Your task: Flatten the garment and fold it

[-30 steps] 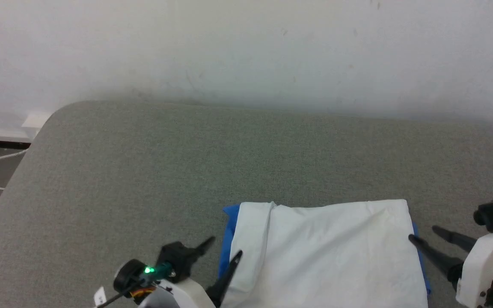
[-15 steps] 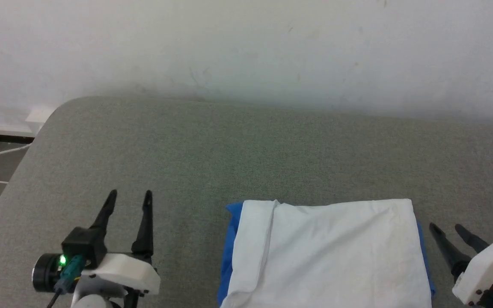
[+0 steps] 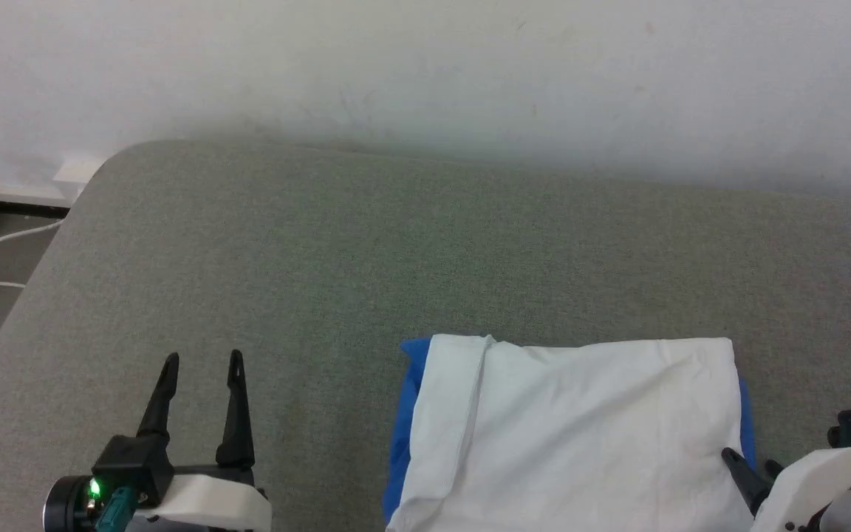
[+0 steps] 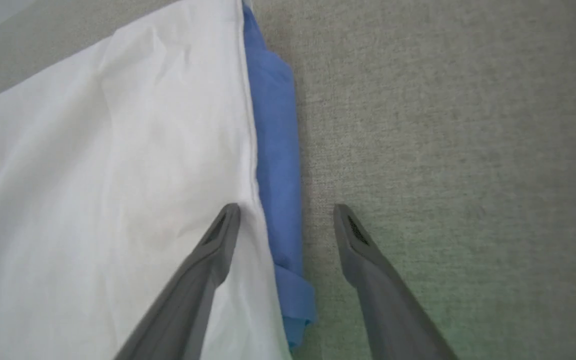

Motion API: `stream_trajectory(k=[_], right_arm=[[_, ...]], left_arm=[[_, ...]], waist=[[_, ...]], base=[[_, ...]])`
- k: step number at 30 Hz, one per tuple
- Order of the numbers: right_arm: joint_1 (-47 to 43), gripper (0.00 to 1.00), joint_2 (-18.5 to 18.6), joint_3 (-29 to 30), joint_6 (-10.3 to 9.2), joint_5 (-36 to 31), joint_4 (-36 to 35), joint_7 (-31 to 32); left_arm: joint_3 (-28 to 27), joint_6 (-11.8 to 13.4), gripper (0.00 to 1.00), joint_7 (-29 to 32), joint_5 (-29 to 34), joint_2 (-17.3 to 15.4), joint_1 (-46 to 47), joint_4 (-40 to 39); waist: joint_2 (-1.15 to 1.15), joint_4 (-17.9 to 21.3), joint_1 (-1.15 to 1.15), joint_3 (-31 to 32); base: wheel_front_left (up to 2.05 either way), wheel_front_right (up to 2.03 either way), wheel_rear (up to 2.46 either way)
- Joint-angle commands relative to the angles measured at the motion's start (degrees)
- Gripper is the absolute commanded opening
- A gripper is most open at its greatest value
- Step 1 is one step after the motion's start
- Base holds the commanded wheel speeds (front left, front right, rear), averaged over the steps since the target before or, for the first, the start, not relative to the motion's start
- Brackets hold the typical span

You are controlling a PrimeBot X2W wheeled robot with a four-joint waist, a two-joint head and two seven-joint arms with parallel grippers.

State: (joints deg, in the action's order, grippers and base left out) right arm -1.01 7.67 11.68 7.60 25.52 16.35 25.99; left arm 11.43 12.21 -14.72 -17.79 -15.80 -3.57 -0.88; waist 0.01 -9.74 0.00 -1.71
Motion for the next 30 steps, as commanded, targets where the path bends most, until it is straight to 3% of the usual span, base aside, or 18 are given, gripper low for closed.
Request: stream_trajectory(k=[1,10,11,12,13,19,24,30], right_arm=[[1.01,1.00,-0.27,0.22,-0.11,-0.36,0.23,0.23],[1.71,1.00,-0.99,-3.72,-0.11,0.63,4.22,4.14],[1.61,0.91,-0.89,-4.57,-0.11,1.07,4.43,4.32],[1.48,0.91,-0.74,-5.45,-0.11,1.41,4.58,4.33],[1.23,0.00,-0.62,-6.37,-0.11,1.88,4.81,4.55],[1.66,0.00,1.38,-6.49,-0.11,2.66,4.11,0.32],[3.03,0.00,3.23,-3.27,-0.11,4.61,2.43,-3.08],[2.83,0.00,8.55,3.87,-0.11,4.82,2.71,-3.84]], left_arm=[[-0.41,-0.33,1.00,-0.27,0.57,0.33,-0.26,0.07],[-3.64,-4.78,1.00,-0.28,4.93,4.59,0.86,0.51],[-3.93,-5.20,1.00,-0.28,5.29,4.98,0.97,0.65],[-4.20,-5.60,1.00,-0.28,5.62,5.35,1.06,0.82],[-4.47,-5.98,1.00,-0.28,5.96,5.70,1.14,0.99],[-6.19,-7.76,1.00,-0.28,7.53,7.26,1.38,2.01],[-7.45,-9.45,1.00,-0.28,7.54,8.39,0.72,2.82],[-8.82,-10.60,1.00,-0.28,8.43,9.32,0.28,3.29]], waist=[[-0.01,-0.53,0.00,-0.71],[-0.01,-1.86,0.00,-3.36],[-0.01,-1.88,0.00,-3.53],[-0.01,-1.88,0.00,-3.63],[-0.01,-1.89,0.00,-3.67],[-0.01,-1.31,0.00,-2.91],[-0.01,-0.18,0.00,-1.66],[-0.01,0.91,0.00,-0.59]], base=[[0.00,0.00,0.00],[0.00,0.00,0.00],[0.00,0.00,0.00],[0.00,0.00,0.00],[0.00,0.00,0.00],[0.00,0.00,0.00],[0.00,0.00,0.00],[0.00,0.00,0.00]])
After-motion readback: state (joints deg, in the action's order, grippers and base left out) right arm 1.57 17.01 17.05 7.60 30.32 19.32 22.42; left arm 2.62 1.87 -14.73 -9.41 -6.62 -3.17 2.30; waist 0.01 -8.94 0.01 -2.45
